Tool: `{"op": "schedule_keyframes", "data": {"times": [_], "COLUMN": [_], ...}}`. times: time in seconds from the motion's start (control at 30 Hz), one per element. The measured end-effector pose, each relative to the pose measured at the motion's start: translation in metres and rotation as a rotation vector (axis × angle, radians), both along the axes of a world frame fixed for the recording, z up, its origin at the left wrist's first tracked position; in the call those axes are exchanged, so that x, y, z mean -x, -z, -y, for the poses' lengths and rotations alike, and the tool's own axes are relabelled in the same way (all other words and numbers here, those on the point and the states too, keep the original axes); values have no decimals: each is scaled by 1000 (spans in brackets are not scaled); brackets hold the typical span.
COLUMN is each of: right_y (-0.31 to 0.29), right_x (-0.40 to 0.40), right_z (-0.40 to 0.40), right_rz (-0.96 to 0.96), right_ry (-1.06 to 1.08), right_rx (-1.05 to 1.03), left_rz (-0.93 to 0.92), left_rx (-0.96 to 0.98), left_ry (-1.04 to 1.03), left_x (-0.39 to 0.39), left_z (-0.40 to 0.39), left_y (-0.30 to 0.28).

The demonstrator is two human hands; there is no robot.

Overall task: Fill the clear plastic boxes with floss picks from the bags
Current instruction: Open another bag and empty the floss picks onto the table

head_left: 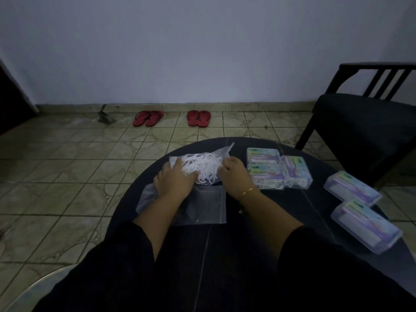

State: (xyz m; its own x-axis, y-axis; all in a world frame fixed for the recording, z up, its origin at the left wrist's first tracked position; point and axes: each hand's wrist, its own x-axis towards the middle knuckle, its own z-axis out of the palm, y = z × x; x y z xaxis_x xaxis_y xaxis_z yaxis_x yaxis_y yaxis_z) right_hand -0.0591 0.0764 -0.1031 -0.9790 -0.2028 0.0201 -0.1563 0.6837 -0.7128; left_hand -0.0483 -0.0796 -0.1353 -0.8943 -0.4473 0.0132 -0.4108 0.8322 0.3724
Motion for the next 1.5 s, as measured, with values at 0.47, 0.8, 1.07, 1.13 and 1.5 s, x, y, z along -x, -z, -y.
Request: {"op": "schedule_keyframes", "data": {"times": [0.47, 0.8, 1.07, 1.13, 1.5], "right_y": [-41, -17, 24, 23, 9], "right_x": [-35, -122, -141, -137, -144], "right_z": [-27, -45, -55, -58, -76], "right_rz": [-167, 153, 405, 478, 652], "right_ry": [17, 140, 344, 391, 269], "right_rx": [342, 516, 823, 983, 1054], "left_rz": [-504, -428, -350, -399, -70], "left_rx": [-320, -267, -36, -14, -362], "left_ry": [28, 60, 126, 290, 214], "left_x": [-25, -116, -159, -160, -133], "left_z": [-4, -4, -38, -58, -131], "left_y": [-70, -32, -3, -11, -28]}}
